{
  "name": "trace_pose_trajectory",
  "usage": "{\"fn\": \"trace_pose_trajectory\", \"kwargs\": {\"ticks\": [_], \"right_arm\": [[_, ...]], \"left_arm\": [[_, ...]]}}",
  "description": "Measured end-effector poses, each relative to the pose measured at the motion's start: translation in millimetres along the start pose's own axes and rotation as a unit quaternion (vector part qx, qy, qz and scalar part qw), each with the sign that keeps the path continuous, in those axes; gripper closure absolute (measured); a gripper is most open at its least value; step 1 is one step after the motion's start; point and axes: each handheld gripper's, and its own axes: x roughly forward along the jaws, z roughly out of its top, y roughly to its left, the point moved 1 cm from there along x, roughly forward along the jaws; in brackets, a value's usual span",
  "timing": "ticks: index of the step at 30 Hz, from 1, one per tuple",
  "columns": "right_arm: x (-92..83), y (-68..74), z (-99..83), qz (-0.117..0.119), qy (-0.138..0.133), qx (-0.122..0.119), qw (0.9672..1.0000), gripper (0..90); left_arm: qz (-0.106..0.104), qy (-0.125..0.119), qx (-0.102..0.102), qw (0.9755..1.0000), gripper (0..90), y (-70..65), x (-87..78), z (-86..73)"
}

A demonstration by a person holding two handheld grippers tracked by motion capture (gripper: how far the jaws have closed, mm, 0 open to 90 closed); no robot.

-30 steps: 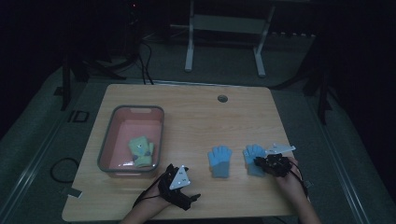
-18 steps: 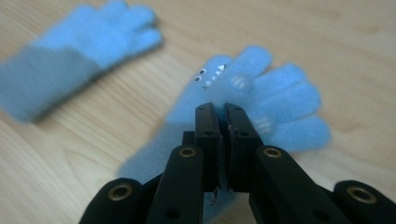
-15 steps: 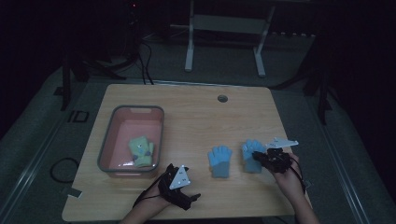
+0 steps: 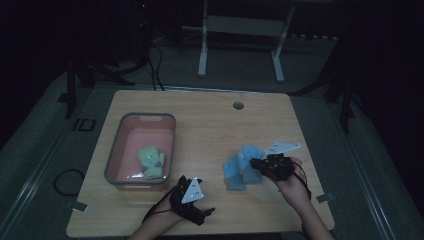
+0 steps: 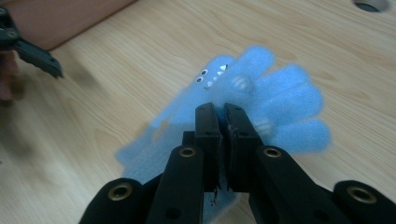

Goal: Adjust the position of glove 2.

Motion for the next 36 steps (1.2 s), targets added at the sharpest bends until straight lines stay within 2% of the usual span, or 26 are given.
{"fn": "trace_pose_trajectory", "kwargs": {"ticks": [3, 7, 10, 11, 19, 24, 30, 36], "right_arm": [[10.0, 11.9, 8.9, 0.014, -0.002, -0.007, 0.9999, 85.6], [19.7, 20.8, 12.8, 0.018, 0.005, -0.013, 0.9997, 85.5], [26.1, 22.1, 11.5, 0.022, 0.01, -0.015, 0.9996, 85.5], [33.2, 22.2, 8.5, 0.027, 0.02, -0.009, 0.9994, 85.5], [53.4, 19.1, -5.3, 0.026, 0.043, 0.003, 0.9987, 85.0], [59.8, 15.7, -11.7, 0.021, 0.053, 0.012, 0.9983, 84.6], [66.7, 13.2, -17.8, 0.028, 0.058, 0.023, 0.9976, 82.8], [72.1, 15.8, -19.7, 0.027, 0.062, 0.021, 0.9975, 81.2]], "left_arm": [[0.0, 0.0, 0.0, 1.0, 2.8, -0.4, -0.2, 0.3], [0.0, -0.001, 0.0, 1.0, 2.8, -0.9, -0.2, 0.2], [-0.001, -0.001, 0.0, 1.0, 2.8, -0.9, -0.2, 0.2], [-0.001, -0.001, 0.0, 1.0, 2.8, -1.0, -0.3, 0.1], [-0.002, 0.0, 0.0, 1.0, 2.8, -0.5, 0.6, -0.2], [-0.004, -0.001, -0.001, 1.0, 2.8, -1.1, 0.6, 0.2], [-0.005, -0.002, -0.003, 1.0, 2.8, -0.8, 0.8, 0.3], [-0.005, -0.005, -0.004, 1.0, 2.8, -1.1, 0.7, 1.0]]}}
